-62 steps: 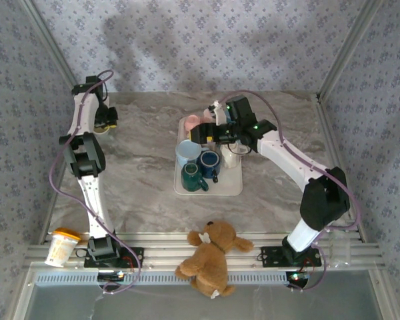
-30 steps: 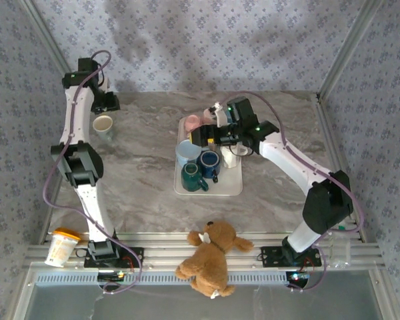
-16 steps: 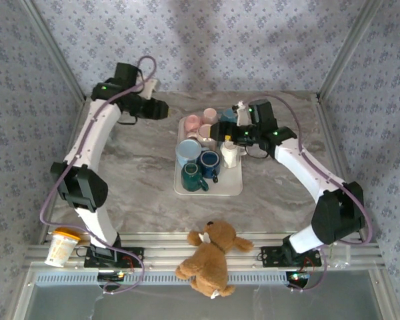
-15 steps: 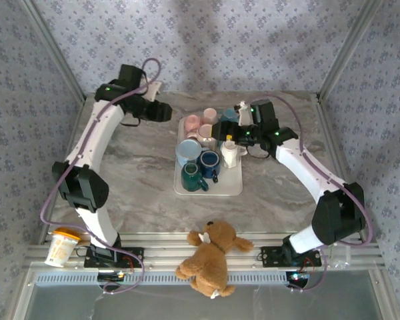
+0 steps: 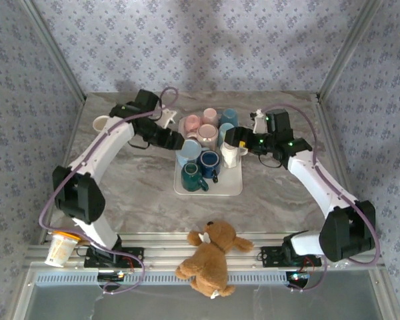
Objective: Turn the mug right side up
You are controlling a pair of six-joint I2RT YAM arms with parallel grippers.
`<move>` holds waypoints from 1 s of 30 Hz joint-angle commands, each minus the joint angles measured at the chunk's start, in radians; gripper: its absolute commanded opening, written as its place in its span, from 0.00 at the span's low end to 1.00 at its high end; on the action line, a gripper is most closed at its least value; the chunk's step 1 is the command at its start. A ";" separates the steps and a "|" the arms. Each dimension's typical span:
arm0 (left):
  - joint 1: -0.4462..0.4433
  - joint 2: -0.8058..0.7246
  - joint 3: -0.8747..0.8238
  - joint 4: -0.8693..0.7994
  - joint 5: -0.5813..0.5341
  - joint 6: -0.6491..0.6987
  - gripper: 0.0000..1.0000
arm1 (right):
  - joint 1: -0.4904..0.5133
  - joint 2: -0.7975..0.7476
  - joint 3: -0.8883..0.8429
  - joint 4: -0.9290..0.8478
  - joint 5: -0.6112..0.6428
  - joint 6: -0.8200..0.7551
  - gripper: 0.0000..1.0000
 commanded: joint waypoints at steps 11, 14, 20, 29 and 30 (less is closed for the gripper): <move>-0.189 -0.214 -0.316 0.326 -0.117 0.095 0.63 | -0.061 -0.061 -0.035 -0.114 -0.021 0.015 0.90; -0.221 -0.193 -0.321 0.351 -0.154 0.116 0.64 | -0.064 -0.080 -0.045 -0.114 -0.016 0.020 0.90; -0.259 -0.121 -0.289 0.338 -0.228 0.127 0.66 | -0.073 -0.094 -0.051 -0.109 -0.020 0.023 0.90; -0.290 -0.068 -0.294 0.352 -0.290 0.141 0.75 | -0.075 -0.097 -0.057 -0.093 -0.035 0.026 0.90; -0.293 -0.065 -0.294 0.355 -0.300 0.141 0.75 | -0.077 -0.097 -0.057 -0.093 -0.037 0.024 0.90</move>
